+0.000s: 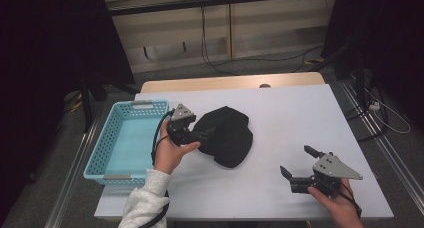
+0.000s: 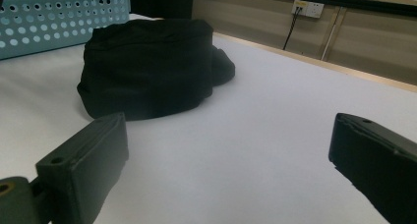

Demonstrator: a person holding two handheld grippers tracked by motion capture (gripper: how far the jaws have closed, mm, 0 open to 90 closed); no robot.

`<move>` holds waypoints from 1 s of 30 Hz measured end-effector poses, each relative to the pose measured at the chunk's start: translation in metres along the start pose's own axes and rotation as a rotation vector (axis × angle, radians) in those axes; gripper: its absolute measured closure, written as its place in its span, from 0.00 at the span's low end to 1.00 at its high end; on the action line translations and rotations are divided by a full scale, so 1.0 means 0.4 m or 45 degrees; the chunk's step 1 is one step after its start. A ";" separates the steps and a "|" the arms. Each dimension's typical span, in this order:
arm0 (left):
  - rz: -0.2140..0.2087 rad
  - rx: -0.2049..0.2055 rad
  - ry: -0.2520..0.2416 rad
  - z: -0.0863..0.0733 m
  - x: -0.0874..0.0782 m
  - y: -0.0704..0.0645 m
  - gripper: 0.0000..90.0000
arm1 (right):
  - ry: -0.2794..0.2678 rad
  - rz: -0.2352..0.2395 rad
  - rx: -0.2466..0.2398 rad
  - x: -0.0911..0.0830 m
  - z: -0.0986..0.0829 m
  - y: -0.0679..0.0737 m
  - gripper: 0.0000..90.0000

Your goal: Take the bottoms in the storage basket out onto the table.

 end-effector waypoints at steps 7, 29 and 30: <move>0.011 -0.004 0.006 -0.035 0.012 -0.004 0.14 | 0.016 0.011 0.008 0.029 0.013 0.003 0.01; 0.015 -0.003 0.059 -0.068 0.014 -0.012 0.10 | 0.086 0.046 0.005 0.112 0.046 0.019 0.01; 0.013 -0.004 0.059 -0.068 0.013 -0.013 0.10 | 0.088 0.049 0.003 0.115 0.047 0.020 0.01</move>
Point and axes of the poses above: each handheld gripper's, and its own axes: x roughly forward along the jaws, z roughly out of its top, y roughly to its left, the point moved 1 cm from there along x, roughly forward along the jaws, and after that the axes turned 10 degrees about y, right-handed, at the moved point
